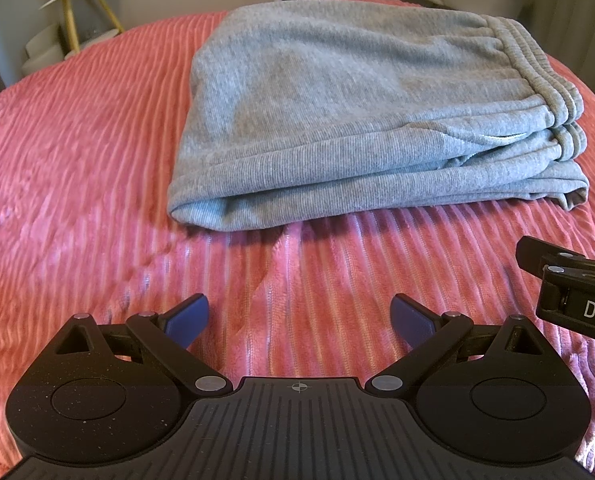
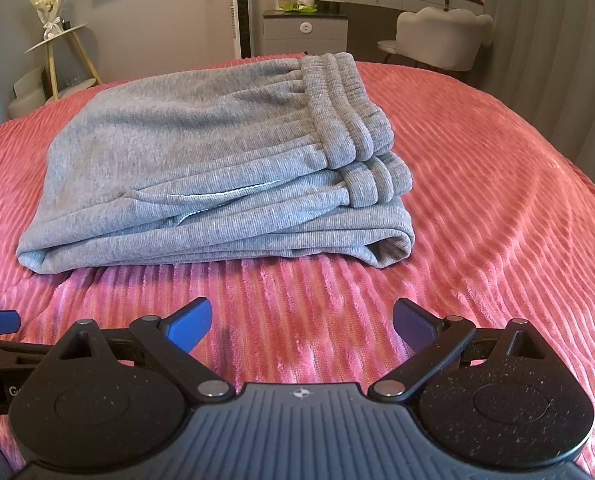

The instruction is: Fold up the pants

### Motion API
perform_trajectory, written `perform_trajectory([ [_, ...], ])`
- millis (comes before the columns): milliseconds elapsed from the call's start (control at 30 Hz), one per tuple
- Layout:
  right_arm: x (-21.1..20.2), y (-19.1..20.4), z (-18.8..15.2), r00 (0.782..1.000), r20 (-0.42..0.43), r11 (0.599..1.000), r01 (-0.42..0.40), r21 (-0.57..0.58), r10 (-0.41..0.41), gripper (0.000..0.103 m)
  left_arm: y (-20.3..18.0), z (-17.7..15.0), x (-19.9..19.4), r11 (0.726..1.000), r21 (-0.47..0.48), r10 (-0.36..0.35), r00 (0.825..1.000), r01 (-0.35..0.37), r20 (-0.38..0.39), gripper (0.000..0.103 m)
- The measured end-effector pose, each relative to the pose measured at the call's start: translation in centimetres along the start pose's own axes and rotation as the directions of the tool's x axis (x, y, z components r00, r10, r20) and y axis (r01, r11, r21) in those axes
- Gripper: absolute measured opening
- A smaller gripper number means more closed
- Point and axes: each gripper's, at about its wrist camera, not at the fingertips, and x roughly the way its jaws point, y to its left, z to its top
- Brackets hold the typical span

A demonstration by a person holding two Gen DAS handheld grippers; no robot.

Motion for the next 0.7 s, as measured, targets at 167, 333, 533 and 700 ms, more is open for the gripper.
perform_trajectory([
  [167,-0.02,-0.01,-0.02,1.0,-0.001,1.0,0.0,0.0,0.0,0.097,-0.02,0.02,-0.02,1.0,0.0,0.0,1.0,0.0,0.0,0.1],
  [333,-0.06,-0.02,0.0,1.0,0.001,1.0,0.0,-0.002,0.0,0.097,0.03,0.06,-0.05,1.0,-0.002,0.0,1.0,0.0,0.004,0.1],
  [533,-0.11,0.0,-0.01,1.0,0.001,1.0,0.0,-0.005,0.0,0.097,-0.03,0.1,-0.14,1.0,-0.005,0.0,1.0,0.0,0.003,0.1],
  [700,-0.12,0.01,-0.03,1.0,0.001,1.0,0.003,-0.006,-0.003,0.097,0.0,0.15,-0.33,1.0,-0.007,0.002,1.0,-0.002,0.009,0.1],
])
